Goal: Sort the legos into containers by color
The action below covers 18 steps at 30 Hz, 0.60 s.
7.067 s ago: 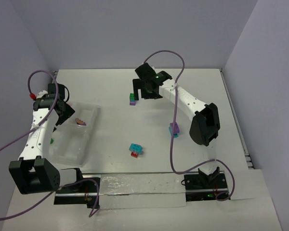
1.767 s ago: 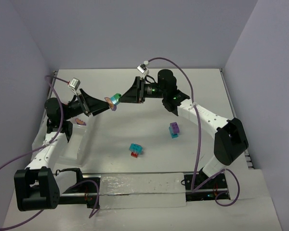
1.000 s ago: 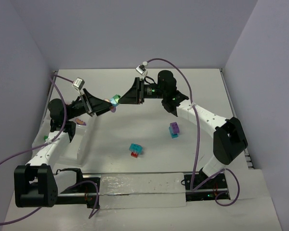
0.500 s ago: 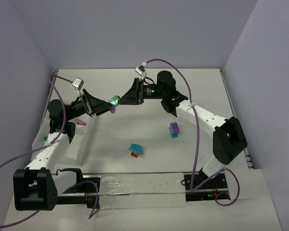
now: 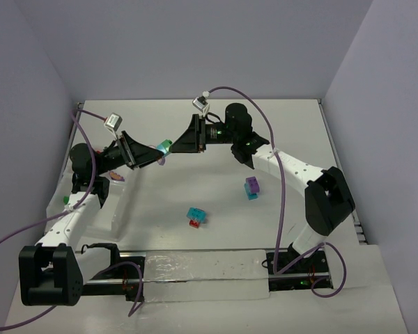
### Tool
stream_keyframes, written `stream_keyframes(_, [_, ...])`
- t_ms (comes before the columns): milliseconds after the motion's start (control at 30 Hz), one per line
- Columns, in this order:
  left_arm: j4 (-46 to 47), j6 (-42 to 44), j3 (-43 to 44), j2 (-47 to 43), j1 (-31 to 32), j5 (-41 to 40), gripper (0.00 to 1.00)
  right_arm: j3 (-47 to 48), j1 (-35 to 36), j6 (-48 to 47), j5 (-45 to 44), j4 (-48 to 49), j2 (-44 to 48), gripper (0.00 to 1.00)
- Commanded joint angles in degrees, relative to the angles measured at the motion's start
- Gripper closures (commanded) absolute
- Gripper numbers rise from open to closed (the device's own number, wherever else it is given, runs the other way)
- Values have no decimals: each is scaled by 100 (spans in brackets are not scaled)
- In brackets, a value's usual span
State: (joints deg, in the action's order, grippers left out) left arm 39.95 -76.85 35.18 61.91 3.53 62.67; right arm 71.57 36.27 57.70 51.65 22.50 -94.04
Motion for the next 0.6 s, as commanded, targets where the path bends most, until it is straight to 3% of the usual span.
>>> stream_keyframes(0, [161,128,259,-111,43,-69,61,107,110,-8,110,224,-112,86])
stream_keyframes(167, [136,162,261,-21,43,-5,99,-11,134,-57,153,141,-101,82])
stream_keyframes(333, [30,271,168,-35,43,90,100,-234,126,-182,192,114,0,76])
stream_keyframes(567, [-276,428,111,-273,43,125,100,-454,124,-300,-23,109,122,79])
